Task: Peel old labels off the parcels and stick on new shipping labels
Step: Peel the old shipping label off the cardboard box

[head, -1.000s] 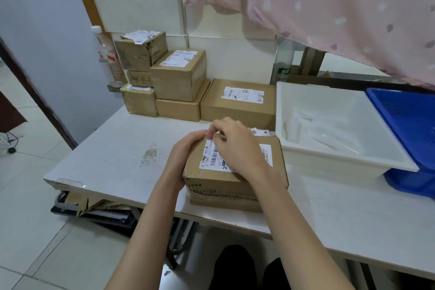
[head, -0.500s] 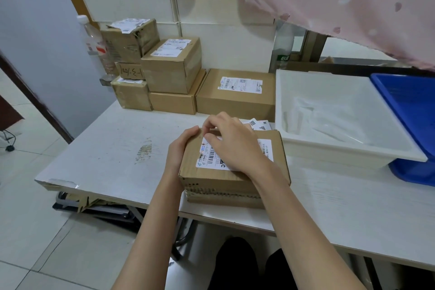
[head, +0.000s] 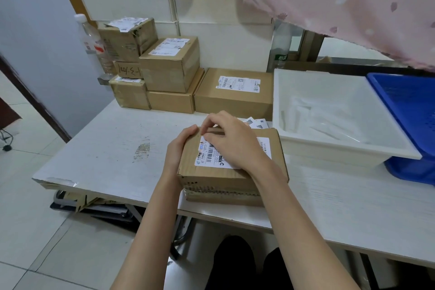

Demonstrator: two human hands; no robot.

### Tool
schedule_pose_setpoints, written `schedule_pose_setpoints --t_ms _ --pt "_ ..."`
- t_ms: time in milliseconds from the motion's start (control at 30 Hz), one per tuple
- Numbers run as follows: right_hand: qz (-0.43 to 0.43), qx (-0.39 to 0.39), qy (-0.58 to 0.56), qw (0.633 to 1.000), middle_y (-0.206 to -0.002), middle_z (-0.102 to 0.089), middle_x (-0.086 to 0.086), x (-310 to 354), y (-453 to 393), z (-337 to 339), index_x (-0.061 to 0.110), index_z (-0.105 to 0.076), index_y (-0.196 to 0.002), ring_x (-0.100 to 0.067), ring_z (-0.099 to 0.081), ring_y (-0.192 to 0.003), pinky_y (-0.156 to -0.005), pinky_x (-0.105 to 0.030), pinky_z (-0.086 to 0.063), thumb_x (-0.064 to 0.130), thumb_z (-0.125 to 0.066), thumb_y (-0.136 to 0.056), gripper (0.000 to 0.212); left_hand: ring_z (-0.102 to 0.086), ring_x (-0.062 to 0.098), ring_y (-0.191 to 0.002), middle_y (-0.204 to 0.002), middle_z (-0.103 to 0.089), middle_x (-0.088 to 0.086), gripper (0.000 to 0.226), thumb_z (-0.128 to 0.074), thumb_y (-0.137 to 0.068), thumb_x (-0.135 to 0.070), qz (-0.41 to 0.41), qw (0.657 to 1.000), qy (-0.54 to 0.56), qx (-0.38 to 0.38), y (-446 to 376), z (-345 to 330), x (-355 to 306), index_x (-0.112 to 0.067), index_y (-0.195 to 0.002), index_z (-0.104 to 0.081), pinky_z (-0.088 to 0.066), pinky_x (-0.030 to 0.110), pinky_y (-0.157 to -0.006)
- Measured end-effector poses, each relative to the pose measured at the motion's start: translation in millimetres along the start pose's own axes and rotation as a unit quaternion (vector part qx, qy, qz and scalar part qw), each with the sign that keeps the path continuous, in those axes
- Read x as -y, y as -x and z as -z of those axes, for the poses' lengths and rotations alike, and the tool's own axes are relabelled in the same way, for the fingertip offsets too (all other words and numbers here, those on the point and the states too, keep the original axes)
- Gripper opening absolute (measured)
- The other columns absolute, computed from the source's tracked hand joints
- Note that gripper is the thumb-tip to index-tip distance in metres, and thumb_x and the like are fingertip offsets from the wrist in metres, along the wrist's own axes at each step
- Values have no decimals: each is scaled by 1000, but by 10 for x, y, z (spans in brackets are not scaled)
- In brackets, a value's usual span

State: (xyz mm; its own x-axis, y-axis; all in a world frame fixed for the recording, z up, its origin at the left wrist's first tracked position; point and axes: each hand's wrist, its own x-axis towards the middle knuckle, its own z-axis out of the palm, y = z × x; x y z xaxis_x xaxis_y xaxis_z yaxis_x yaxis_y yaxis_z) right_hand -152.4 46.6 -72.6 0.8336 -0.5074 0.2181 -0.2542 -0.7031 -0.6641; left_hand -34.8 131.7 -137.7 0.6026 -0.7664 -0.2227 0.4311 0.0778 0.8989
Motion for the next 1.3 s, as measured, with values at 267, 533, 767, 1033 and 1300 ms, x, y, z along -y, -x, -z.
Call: schedule_pose_setpoints --t_ms 267,533,767,1033,1300 --pt "2 42 75 996 -113 -51 8 7 -50 -8 31 -53 -94 -14 -49 -109 -97 -38 -35 28 -47 -100 9 -62 19 -65 -74 -62 5 23 -71 -75 -35 7 1000 26 11 6 -1 -5 -13 -81 -68 -45 31 -62" --pt "-3 74 -16 997 -110 -57 9 -75 24 118 21 -56 -94 -7 -54 -102 -89 -29 -38 17 -49 -98 9 -63 22 -66 -79 -64 9 35 -72 -72 -37 26 999 33 16 40 -20 -1 -8 -92 -64 -50 29 -56" --pt "-6 39 -72 997 -103 -60 13 -61 49 108 31 -60 -90 -7 -55 -100 -89 -29 -44 13 -57 -88 18 -62 23 -68 -79 -64 9 40 -72 -72 -42 15 1000 24 11 17 1 36 -9 -94 -65 -47 32 -61" --pt "-2 41 -59 997 -96 -54 7 -69 33 75 21 -53 -76 -12 -48 -85 -72 -25 -35 7 -47 -87 18 -63 27 -74 -84 -65 11 52 -82 -59 -44 26 999 29 -4 6 -5 27 -9 -94 -66 -49 35 -65" --pt "21 51 -132 990 -114 -57 21 -40 85 117 41 -61 -99 2 -53 -111 -100 -36 -42 16 -58 -87 28 -61 22 -69 -78 -63 9 32 -74 -74 -38 -1 1000 23 -8 43 -28 14 -11 -88 -66 -47 33 -64"
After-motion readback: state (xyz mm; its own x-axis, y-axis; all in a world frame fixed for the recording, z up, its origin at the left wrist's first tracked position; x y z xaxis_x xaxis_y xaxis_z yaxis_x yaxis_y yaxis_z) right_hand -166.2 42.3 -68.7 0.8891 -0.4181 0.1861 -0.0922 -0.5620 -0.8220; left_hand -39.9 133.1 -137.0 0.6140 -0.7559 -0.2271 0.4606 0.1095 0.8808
